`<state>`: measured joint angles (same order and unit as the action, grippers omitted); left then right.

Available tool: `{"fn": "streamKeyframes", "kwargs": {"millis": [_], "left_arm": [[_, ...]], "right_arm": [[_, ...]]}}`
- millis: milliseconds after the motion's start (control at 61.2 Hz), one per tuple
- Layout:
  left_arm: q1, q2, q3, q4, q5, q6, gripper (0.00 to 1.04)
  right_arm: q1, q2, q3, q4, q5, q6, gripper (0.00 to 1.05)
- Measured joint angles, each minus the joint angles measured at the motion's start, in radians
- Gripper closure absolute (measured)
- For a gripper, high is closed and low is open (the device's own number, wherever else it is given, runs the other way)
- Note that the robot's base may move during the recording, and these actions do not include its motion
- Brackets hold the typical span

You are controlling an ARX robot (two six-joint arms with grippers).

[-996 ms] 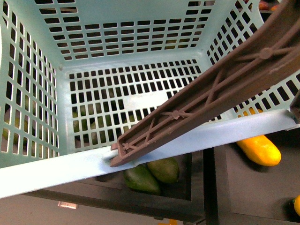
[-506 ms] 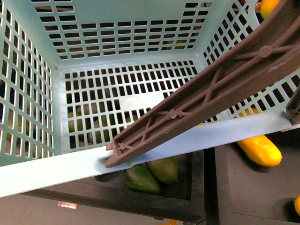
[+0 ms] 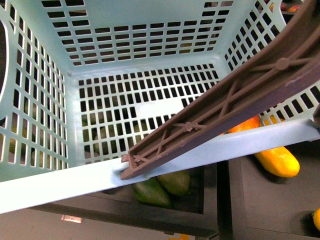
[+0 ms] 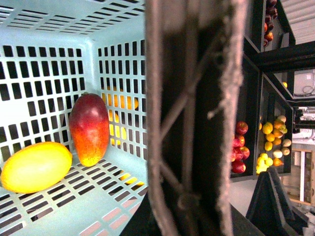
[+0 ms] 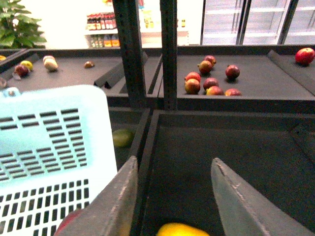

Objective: Pick lemon and mango into basket

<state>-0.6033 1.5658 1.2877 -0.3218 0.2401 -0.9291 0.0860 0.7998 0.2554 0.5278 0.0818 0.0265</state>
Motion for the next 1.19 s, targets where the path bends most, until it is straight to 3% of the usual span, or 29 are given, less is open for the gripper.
{"fn": "streamKeyframes", "kwargs": {"millis": [82, 196, 1192], "left_arm": [[0.000, 0.000, 0.000, 0.000, 0.004, -0.005, 1.00], [-0.001, 0.000, 0.000, 0.000, -0.001, -0.003, 1.00], [-0.001, 0.000, 0.000, 0.000, -0.004, 0.000, 1.00]], "right_arm": [[-0.045, -0.040, -0.040, 0.000, -0.068, -0.009, 0.81], [-0.082, -0.100, -0.085, -0.003, -0.076, -0.016, 1.02], [-0.083, -0.507, -0.238, -0.234, -0.081, -0.022, 1.03]]}}
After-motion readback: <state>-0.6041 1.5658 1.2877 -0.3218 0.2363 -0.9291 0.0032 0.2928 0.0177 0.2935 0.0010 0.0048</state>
